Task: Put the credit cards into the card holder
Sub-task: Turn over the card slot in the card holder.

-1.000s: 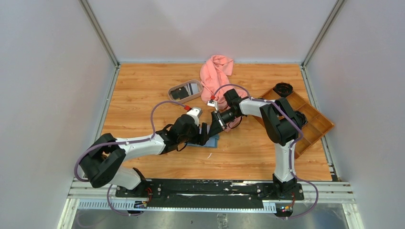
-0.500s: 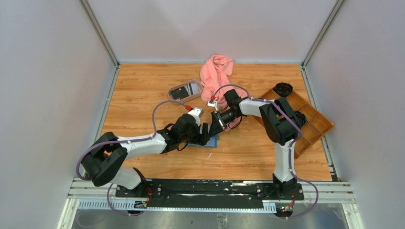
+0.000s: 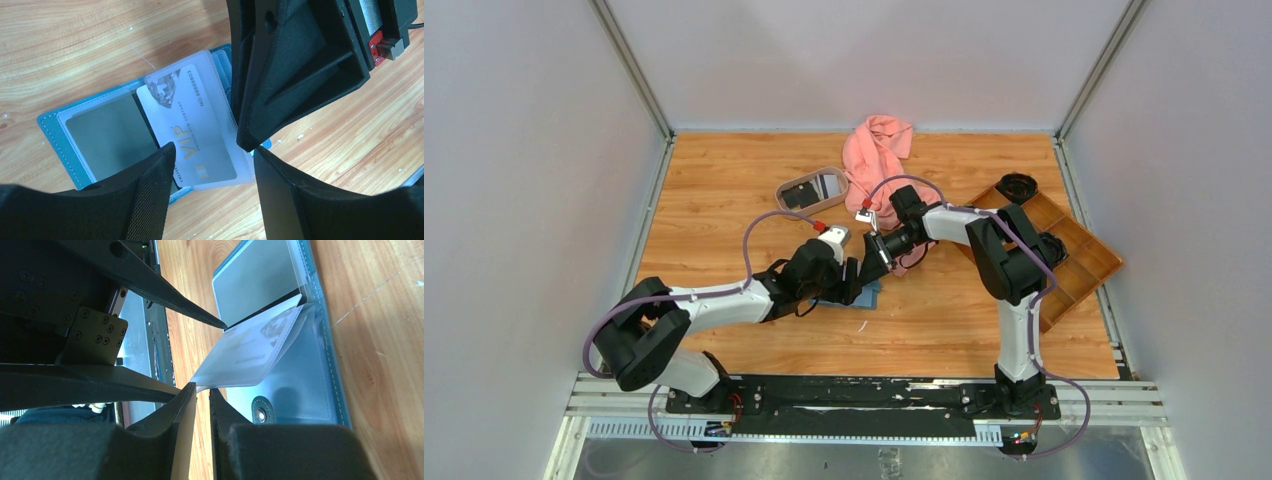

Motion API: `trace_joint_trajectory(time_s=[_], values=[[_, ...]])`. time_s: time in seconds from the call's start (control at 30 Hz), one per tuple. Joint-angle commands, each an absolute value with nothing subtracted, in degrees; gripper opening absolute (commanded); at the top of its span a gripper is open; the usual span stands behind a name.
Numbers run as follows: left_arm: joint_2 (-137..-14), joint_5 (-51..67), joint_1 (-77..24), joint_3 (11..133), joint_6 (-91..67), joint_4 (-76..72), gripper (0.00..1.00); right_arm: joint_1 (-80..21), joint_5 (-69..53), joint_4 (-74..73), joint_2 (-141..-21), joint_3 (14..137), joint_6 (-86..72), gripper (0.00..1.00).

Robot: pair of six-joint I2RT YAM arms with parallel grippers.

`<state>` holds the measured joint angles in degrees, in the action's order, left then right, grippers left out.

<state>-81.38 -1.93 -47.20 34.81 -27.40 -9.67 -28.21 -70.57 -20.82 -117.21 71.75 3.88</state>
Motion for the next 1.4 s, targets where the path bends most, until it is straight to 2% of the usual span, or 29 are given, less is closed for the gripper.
trace_joint_trajectory(time_s=[0.0,0.23,0.73,1.03,1.37], values=[[-80.37,-3.92,-47.64,33.89,-26.54,-8.37,0.62,-28.83,-71.66,-21.53,-118.39,72.77,3.52,0.20],[-78.66,-5.82,-47.64,33.68,-25.94,-6.30,0.51,-28.76,-70.90,-21.53,-118.33,72.72,3.60,0.23],[-75.56,-8.92,-47.48,33.21,-25.17,-3.53,0.49,-28.47,-69.70,-22.84,-115.38,72.74,7.31,0.34],[-75.07,-8.86,-45.68,32.10,-25.14,-3.25,0.47,-27.82,-67.17,-27.29,-107.74,74.03,16.83,0.35],[-75.39,-7.67,-44.18,32.33,-24.52,-3.25,0.47,-29.41,-63.49,-27.18,-113.18,78.86,14.77,0.35]])
